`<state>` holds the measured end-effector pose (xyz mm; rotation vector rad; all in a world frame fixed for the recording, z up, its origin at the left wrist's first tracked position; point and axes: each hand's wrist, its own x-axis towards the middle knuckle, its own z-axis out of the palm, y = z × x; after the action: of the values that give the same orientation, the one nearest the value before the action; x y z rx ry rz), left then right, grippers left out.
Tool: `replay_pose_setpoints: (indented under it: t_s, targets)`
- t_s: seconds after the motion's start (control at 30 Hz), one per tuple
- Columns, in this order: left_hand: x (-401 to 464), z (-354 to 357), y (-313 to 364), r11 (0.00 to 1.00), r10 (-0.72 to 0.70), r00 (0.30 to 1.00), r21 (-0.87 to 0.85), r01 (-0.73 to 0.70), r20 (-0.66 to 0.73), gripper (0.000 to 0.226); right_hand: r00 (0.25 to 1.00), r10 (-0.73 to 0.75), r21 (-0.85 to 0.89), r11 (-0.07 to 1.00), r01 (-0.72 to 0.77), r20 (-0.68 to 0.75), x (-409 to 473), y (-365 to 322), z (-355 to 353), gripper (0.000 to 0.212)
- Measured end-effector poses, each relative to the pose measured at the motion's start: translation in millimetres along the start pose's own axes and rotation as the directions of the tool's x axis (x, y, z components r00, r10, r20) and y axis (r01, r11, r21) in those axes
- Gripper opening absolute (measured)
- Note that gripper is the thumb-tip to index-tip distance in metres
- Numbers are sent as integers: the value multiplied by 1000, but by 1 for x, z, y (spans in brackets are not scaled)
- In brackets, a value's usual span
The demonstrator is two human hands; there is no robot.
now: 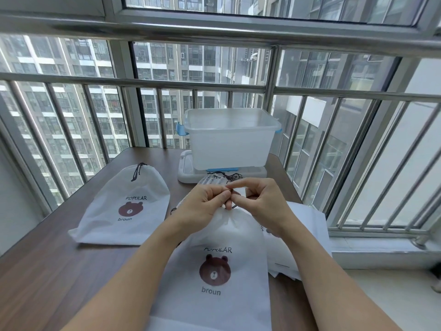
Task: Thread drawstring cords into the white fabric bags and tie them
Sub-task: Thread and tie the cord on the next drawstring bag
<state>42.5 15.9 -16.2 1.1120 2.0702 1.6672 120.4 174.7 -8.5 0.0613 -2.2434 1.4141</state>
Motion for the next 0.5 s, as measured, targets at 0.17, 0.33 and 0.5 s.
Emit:
replay_pose_setpoints:
  t_s: [0.17,0.33,0.5]
  targets:
    - [-2,-1,-2,1000,-13,999,-5,14,30,32,996,12,9,1000,-12,-85,2,2,1,7]
    - [0,3,2,989,-61,998,-135,63,21,26,971,238,381,900,-211,-26,2,-3,7,14]
    - [1,1,0,986,-49,999,-158,49,6,25,947,307,417,852,-317,93,3,-5,4,10]
